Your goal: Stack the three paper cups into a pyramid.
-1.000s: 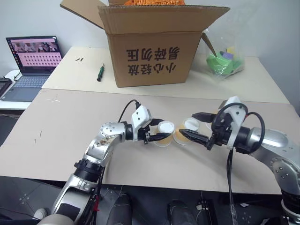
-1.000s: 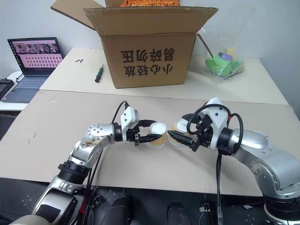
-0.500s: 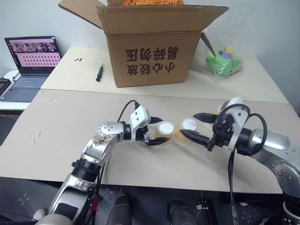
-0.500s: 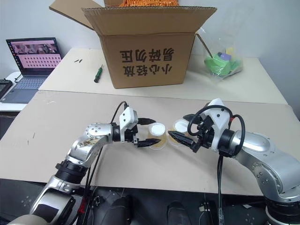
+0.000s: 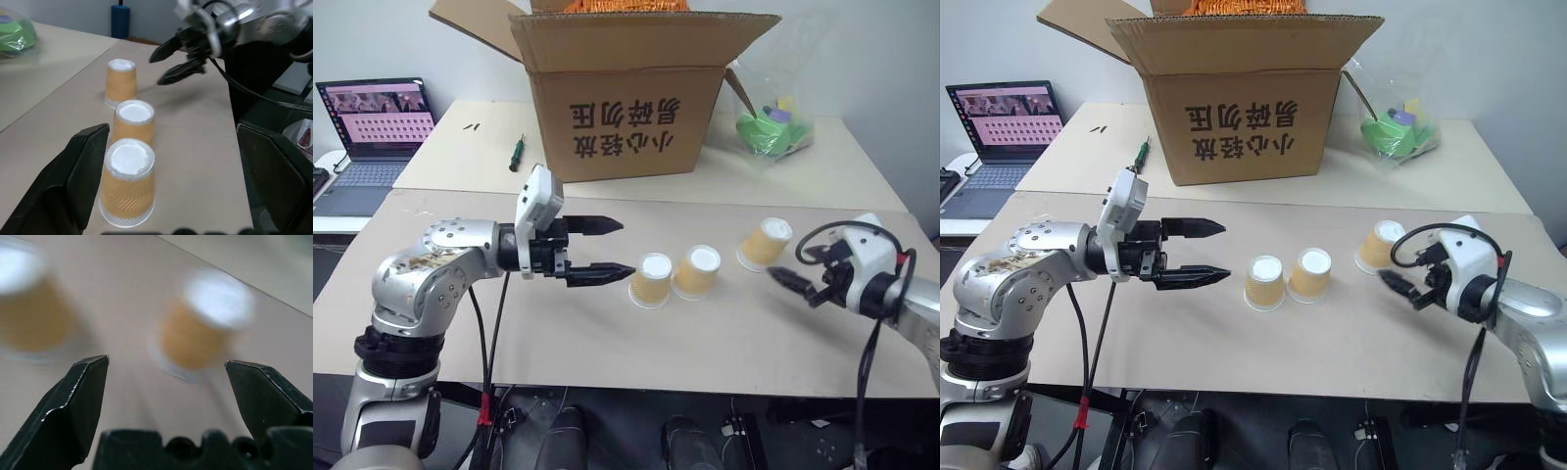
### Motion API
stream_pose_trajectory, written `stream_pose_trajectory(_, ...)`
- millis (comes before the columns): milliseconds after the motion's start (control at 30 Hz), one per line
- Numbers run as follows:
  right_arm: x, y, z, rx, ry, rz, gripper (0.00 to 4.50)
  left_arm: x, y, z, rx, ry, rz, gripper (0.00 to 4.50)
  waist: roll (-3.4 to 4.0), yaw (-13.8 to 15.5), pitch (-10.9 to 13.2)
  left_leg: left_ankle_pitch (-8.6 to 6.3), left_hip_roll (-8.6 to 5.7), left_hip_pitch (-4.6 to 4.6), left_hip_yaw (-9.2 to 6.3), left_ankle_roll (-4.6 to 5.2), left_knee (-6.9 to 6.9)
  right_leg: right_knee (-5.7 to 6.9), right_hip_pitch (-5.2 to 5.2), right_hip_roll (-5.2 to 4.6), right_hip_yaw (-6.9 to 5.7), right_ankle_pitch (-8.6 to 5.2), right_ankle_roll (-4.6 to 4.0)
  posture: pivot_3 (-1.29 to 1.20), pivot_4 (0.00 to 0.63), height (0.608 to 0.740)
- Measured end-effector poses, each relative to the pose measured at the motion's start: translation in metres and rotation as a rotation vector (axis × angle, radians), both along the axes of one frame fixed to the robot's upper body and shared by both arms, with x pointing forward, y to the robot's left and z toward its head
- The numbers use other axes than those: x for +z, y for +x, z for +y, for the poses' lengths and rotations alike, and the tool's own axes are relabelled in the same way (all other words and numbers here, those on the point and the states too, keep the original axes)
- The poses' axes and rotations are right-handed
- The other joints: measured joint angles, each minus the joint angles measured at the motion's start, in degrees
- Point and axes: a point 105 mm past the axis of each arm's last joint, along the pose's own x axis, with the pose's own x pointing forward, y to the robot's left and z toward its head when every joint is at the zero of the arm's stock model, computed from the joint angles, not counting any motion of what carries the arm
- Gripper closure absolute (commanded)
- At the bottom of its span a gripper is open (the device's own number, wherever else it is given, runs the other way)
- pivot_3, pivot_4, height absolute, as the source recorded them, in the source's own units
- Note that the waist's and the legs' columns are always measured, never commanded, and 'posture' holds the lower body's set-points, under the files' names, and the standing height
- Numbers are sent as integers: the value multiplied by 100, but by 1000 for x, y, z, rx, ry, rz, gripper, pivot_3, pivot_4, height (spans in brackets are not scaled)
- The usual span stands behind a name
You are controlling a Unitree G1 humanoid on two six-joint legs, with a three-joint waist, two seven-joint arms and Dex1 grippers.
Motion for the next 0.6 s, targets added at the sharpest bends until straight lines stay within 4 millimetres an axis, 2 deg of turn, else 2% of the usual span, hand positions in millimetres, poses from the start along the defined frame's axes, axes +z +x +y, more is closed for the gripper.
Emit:
stream_pose_trajectory(100, -14, 15, -1, -48, 12, 8, 0, 1, 1, 0, 17, -1, -1, 32, 6, 0, 3, 0, 0, 0, -1, 1, -8, 9, -4, 2, 1, -3, -3, 0, 150, 705)
stream_pose_trajectory(233, -5, 31, 1, -65, 54, -41, 0, 1, 1, -1, 24, -6, 8, 32, 13, 12, 8, 0, -2, -2, -1, 1, -14, 7, -5, 1, 0, -4, -2, 0, 150, 705)
stream_pose_trajectory(367, 8, 47, 19, -31, 138, -96, 0, 1, 4, 0, 47, -7, 4, 32, 14, 24, 9, 0, -3, -2, -1, 1, -13, 8, -4, 0, -1, -4, -2, 0, 150, 705)
stream_pose_trajectory(600, 25, 54, 40, 50, 269, -122, 0, 1, 8, 0, 84, -11, -1, 32, 15, 50, 9, 0, -3, -3, -1, 1, -15, 6, -4, 0, -1, -3, -2, 0, 150, 705)
